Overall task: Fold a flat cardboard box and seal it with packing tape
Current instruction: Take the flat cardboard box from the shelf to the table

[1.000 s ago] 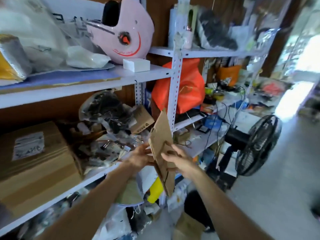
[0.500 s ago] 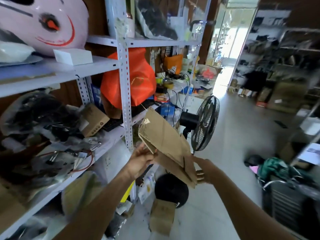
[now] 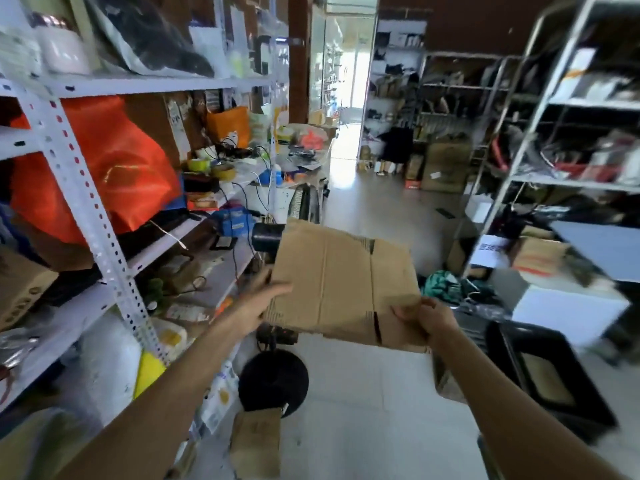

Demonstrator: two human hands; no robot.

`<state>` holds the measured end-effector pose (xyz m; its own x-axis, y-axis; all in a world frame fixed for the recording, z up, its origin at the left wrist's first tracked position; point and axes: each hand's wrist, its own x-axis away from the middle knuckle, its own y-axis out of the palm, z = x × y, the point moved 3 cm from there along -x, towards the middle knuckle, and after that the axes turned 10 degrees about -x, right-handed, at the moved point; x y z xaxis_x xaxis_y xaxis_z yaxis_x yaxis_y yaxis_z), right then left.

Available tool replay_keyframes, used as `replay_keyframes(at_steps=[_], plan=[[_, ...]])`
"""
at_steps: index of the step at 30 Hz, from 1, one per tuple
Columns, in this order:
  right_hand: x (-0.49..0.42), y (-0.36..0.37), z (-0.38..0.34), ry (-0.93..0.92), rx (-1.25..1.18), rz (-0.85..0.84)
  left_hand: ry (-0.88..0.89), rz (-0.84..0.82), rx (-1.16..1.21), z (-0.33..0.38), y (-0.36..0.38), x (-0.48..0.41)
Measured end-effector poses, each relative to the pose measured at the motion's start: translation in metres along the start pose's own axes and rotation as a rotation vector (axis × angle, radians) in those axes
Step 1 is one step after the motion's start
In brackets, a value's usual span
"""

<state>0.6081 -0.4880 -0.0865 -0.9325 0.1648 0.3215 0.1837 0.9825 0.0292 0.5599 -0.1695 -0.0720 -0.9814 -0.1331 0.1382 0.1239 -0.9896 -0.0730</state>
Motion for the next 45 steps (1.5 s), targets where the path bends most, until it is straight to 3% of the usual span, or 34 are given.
replay_keyframes(at_steps=[9, 17, 27, 36, 45], plan=[[-0.023, -0.226, -0.018, -0.183, -0.158, 0.302, 0.167, -0.244, -0.162, 0.014, 0.231, -0.058], [0.025, -0.394, -0.015, -0.237, -0.009, 0.602, 0.258, -0.487, -0.250, 0.019, 0.429, -0.058], [-0.001, -0.508, -0.028, -0.281, -0.009, 0.872, 0.264, -0.747, -0.197, 0.021, 0.614, -0.117], [-0.062, -0.588, -0.056, -0.273, 0.016, 1.038, 0.287, -0.869, -0.265, 0.039, 0.738, -0.186], [-0.113, -0.720, -0.054, -0.268, -0.018, 1.123, 0.319, -0.954, -0.387, 0.051, 0.910, -0.203]])
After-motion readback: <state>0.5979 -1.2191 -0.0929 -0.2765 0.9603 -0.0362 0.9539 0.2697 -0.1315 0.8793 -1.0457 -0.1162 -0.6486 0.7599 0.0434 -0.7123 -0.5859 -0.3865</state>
